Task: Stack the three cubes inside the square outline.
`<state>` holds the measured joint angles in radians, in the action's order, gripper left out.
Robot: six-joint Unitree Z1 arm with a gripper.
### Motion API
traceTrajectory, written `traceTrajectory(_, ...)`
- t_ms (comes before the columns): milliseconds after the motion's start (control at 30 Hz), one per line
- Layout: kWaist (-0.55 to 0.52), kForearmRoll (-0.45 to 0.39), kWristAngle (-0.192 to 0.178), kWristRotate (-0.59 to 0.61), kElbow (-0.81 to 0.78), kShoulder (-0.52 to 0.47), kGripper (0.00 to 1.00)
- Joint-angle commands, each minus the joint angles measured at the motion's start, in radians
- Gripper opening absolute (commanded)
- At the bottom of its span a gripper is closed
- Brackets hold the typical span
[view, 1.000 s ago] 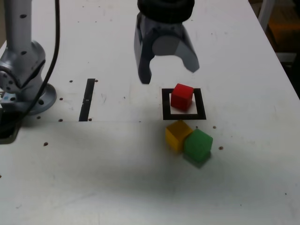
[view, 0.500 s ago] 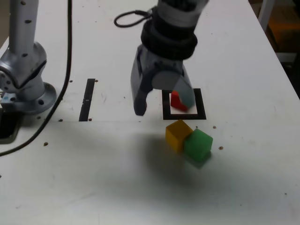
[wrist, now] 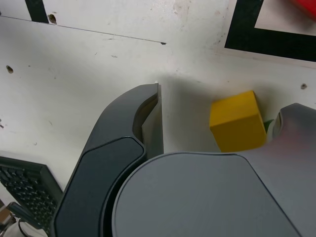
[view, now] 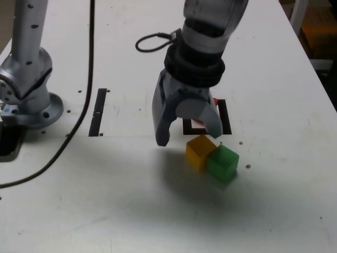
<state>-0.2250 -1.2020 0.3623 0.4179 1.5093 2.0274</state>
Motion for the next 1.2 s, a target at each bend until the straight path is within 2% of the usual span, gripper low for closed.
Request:
traceTrajectory(0,0.001,0.007,0.003,-0.004,-0.006,0.008,0.83)
traceTrajectory(233,0.001,0.031,0.014,-0.012,-0.020,0.025,0.83)
traceTrajectory(500,0.005,0.056,0.010,-0.013,-0.026,0.032,0.83)
traceTrajectory(900,0.049,0.060,0.004,-0.038,-0.049,0.017,0.83)
traceTrajectory(1167,0.056,0.065,0.013,-0.052,-0.062,0.019,0.83)
